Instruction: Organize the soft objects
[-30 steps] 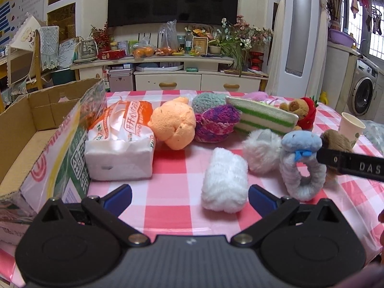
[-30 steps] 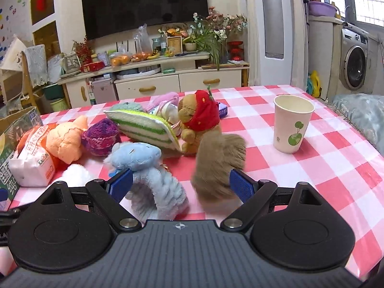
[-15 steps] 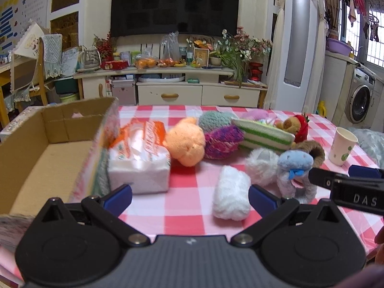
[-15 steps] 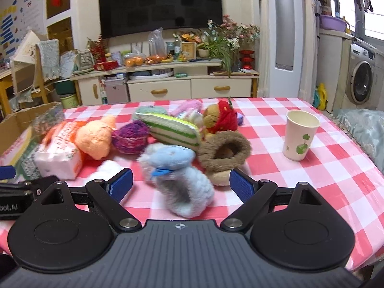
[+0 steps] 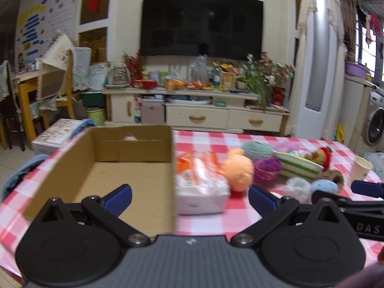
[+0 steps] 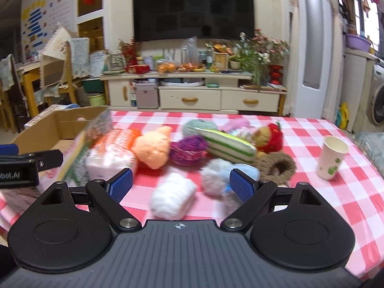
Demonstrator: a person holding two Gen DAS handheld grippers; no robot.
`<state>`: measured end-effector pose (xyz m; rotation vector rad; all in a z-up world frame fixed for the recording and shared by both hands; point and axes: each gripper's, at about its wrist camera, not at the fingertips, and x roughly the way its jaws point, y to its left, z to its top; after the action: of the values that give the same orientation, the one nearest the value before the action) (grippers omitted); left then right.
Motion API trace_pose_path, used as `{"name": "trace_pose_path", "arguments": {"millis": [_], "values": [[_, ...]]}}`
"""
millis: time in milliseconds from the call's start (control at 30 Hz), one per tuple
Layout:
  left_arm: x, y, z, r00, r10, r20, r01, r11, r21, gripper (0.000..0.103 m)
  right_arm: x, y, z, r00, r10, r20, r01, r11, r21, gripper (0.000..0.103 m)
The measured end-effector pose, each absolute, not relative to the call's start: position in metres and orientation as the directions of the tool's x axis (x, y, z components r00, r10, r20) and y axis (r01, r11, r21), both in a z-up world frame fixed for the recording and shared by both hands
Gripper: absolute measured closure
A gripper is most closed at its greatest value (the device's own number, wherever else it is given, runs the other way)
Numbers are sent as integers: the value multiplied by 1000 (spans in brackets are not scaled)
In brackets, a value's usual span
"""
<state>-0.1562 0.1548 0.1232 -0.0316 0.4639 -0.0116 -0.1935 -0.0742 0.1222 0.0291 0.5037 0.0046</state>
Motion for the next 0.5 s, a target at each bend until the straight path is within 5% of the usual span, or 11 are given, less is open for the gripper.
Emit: {"name": "trace_pose_path", "arguments": {"millis": [500], "values": [[-159, 234, 117, 890, 149, -431, -186, 982, -45, 1, -196, -16, 133, 870, 153, -469, -159, 987, 27, 0]]}}
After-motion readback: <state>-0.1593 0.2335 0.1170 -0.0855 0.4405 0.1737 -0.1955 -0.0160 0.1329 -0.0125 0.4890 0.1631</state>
